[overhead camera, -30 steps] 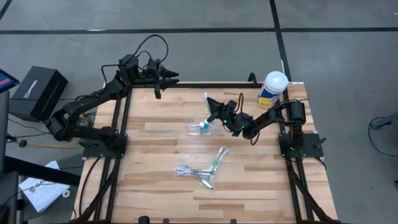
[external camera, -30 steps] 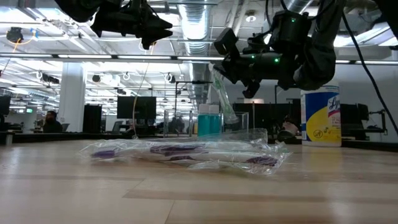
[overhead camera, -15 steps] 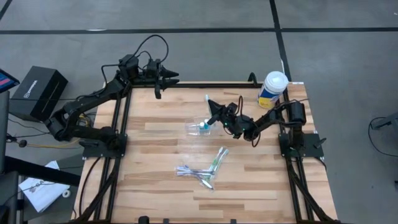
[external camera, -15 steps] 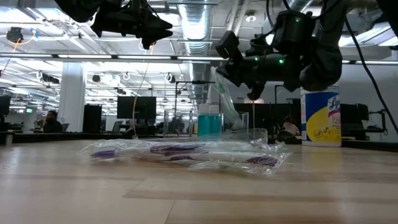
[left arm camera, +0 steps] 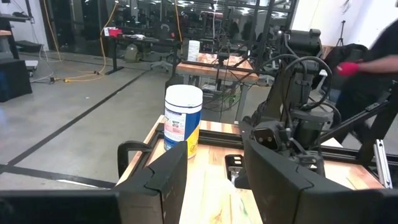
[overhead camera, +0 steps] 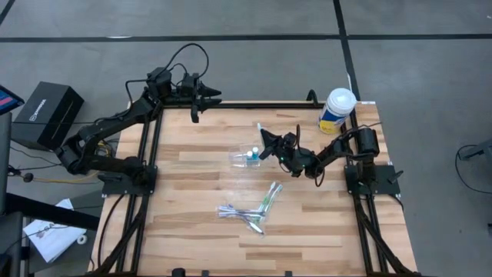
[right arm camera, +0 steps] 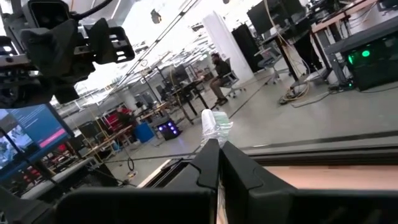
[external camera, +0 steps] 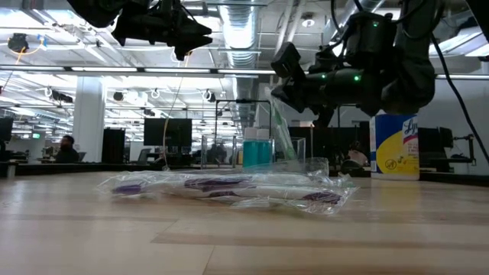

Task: Pick & Place toothbrushing station
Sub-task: Put the bottom green toothbrush into the transparent organizer, then put the top left purple toothbrush into the transparent organizer

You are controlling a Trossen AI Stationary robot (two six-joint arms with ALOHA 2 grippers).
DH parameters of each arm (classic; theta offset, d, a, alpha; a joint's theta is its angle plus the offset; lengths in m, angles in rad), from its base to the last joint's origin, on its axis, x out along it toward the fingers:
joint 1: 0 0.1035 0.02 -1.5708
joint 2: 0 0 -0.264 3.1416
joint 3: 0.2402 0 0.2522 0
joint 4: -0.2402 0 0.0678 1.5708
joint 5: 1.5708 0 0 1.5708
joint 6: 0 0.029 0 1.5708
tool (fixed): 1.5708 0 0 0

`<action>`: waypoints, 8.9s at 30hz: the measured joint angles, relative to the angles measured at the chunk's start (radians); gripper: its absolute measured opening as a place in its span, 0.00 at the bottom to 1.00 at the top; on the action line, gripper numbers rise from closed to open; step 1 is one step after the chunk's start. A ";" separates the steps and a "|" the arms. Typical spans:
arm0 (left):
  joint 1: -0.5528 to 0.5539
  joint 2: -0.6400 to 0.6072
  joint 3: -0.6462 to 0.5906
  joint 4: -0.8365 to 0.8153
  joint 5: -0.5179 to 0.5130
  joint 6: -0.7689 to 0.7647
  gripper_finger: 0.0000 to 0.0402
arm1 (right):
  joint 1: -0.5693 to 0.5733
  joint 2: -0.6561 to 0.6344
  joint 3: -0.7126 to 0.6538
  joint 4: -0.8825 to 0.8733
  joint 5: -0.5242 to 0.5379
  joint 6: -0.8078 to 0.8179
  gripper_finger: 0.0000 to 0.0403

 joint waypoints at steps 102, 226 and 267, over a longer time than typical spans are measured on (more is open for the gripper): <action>-0.675 0.001 0.182 -0.989 -0.268 0.094 0.38 | -0.061 -0.750 1.091 -2.221 -0.360 -0.310 0.45; -0.747 0.053 -0.016 -0.466 -0.285 -0.908 0.00 | -0.249 -0.750 1.090 -2.269 -1.044 -0.506 0.45; -0.493 -0.100 -0.017 -0.481 -0.023 -1.648 0.00 | -0.248 -0.750 1.090 -2.100 -1.130 -0.558 0.45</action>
